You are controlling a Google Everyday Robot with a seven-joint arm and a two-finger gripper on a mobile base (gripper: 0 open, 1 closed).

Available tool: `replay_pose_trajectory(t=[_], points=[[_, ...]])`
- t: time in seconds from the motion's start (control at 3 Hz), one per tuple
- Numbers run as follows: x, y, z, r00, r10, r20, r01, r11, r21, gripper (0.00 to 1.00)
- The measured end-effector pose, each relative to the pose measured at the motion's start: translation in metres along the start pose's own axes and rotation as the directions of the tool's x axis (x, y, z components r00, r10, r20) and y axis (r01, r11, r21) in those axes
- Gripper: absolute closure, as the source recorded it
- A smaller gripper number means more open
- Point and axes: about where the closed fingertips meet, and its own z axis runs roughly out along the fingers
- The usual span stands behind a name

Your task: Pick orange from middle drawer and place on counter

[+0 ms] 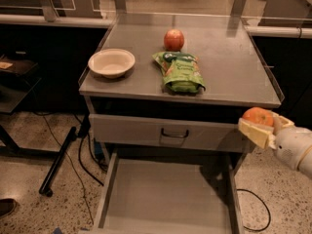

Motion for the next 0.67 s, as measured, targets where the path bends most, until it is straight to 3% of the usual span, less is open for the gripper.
replay_pose_trajectory(t=[0.67], points=[[-0.023,-0.009,0.008,1.0,-0.008,0.006,0.008,0.9996,0.026,1.0]])
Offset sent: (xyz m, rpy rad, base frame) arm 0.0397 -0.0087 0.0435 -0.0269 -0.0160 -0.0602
